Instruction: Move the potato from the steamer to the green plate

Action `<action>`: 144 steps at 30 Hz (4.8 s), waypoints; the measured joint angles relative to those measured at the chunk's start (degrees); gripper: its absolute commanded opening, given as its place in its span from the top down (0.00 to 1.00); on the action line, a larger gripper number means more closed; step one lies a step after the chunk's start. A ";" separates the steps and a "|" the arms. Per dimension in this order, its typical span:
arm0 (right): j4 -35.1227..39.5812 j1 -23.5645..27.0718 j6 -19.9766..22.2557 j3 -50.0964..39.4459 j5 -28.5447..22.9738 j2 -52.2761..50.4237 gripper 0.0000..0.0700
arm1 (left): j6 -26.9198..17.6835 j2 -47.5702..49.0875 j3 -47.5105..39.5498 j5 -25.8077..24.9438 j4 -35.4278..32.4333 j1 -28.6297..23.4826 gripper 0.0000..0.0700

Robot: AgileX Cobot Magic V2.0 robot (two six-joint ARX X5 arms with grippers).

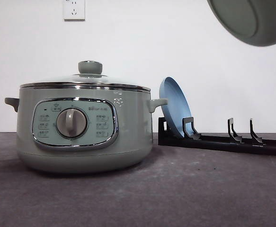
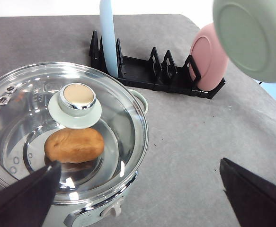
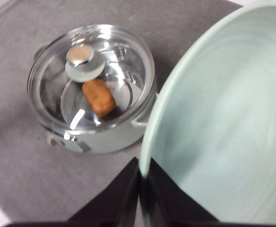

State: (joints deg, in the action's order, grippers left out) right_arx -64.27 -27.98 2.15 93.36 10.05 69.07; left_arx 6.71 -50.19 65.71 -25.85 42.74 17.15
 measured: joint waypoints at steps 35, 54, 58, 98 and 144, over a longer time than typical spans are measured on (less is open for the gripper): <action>10.80 -30.46 -6.14 -39.65 -22.10 2.17 0.99 | -0.23 -1.14 0.00 0.00 -0.04 0.00 0.00; 14.58 -36.53 -12.89 -39.67 -25.13 17.22 0.99 | -0.20 -1.14 0.00 0.00 0.59 0.00 0.00; 15.08 -37.06 -12.99 -39.67 -25.20 17.78 0.99 | -0.22 -1.14 0.00 0.00 0.51 0.00 0.00; 26.49 -7.42 -14.10 -40.60 -5.01 -15.81 0.18 | -0.45 -1.14 0.00 0.00 -0.09 0.00 0.00; 35.15 6.99 -17.65 -46.99 18.33 -31.16 0.18 | -7.92 -41.04 38.99 18.40 21.03 7.63 0.00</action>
State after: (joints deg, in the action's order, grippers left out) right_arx -29.12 -20.99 -15.51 46.37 28.38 37.91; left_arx -1.21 -91.23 104.71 -7.45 63.77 24.77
